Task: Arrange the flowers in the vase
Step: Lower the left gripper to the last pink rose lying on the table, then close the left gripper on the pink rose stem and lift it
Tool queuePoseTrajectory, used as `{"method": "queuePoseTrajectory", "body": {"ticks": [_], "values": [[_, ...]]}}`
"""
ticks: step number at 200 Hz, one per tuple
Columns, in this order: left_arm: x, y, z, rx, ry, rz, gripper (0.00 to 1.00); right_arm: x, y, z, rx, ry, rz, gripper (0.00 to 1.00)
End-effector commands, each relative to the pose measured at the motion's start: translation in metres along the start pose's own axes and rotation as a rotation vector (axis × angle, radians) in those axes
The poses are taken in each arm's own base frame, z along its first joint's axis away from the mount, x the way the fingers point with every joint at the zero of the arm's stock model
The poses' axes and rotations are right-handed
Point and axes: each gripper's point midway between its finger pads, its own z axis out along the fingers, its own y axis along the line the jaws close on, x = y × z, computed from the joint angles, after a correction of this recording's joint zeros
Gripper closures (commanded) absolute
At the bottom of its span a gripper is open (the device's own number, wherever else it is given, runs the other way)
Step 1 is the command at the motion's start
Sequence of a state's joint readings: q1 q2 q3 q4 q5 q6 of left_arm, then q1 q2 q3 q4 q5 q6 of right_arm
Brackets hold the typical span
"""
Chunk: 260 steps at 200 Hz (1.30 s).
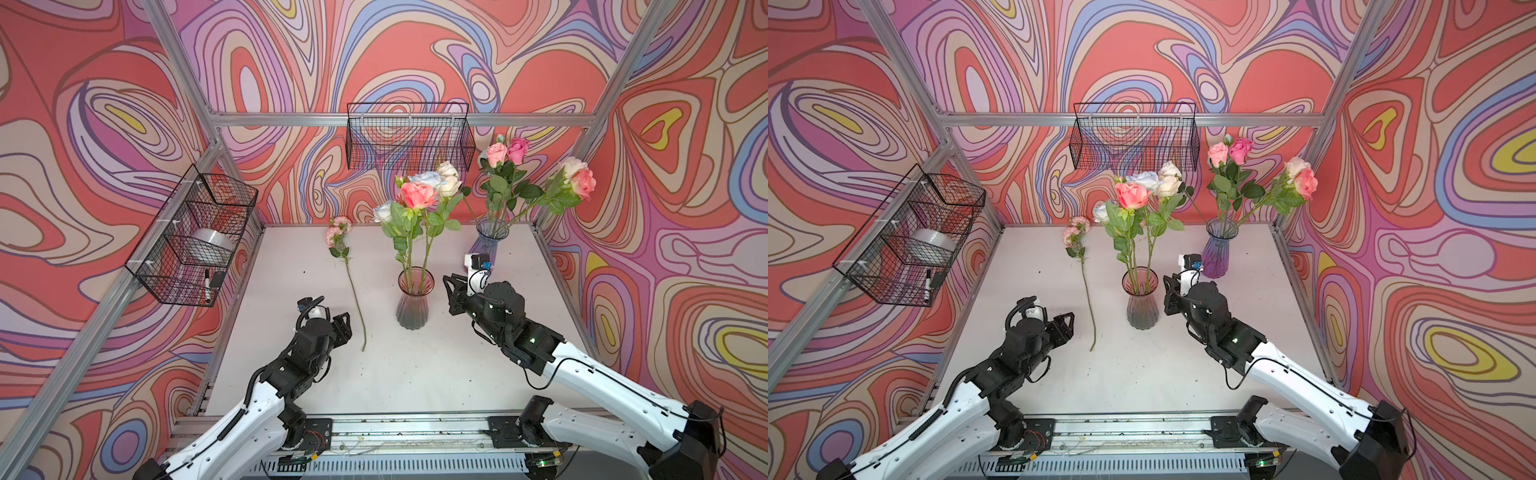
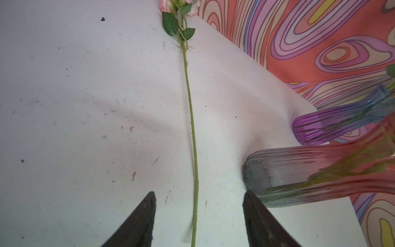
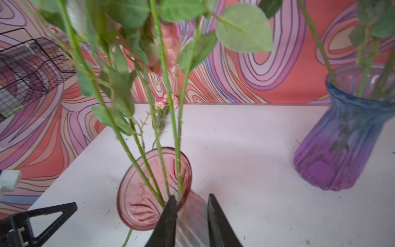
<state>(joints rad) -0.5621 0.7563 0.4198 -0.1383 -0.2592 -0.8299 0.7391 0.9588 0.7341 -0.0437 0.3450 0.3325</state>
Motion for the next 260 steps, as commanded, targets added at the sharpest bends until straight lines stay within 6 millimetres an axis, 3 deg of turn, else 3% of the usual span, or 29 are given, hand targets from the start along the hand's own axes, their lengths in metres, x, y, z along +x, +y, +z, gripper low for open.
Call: {"method": "queuePoseTrajectory", "body": {"ticks": [1,13,28,71,113,140,161,224,260], "values": [[-0.004,0.003,0.004,-0.086,0.034,0.069,0.34,-0.018,-0.024,-0.014,0.108,-0.116,0.073,0.72],[-0.013,-0.007,0.009,-0.092,0.043,0.086,0.31,-0.012,-0.035,-0.017,0.156,-0.119,0.074,0.71],[-0.017,-0.004,0.025,-0.139,0.083,0.080,0.30,-0.003,-0.041,-0.018,0.171,-0.111,0.078,0.70],[-0.031,0.007,0.092,-0.195,0.268,0.002,0.31,0.024,-0.043,-0.012,0.159,-0.046,0.092,0.69],[-0.032,0.005,0.155,-0.229,0.386,0.102,0.34,0.030,-0.048,-0.011,0.175,-0.047,0.084,0.67],[-0.036,0.021,0.187,-0.323,0.410,0.110,0.38,0.034,-0.048,-0.009,0.171,-0.043,0.093,0.67],[-0.038,0.031,0.201,-0.372,0.421,0.109,0.48,0.035,-0.049,-0.010,0.174,-0.037,0.092,0.67],[-0.032,0.035,0.235,-0.373,0.469,0.170,0.55,0.035,-0.048,-0.009,0.168,-0.037,0.099,0.66],[-0.030,0.037,0.243,-0.377,0.491,0.167,0.70,0.034,-0.046,-0.008,0.160,-0.033,0.107,0.66]]}}
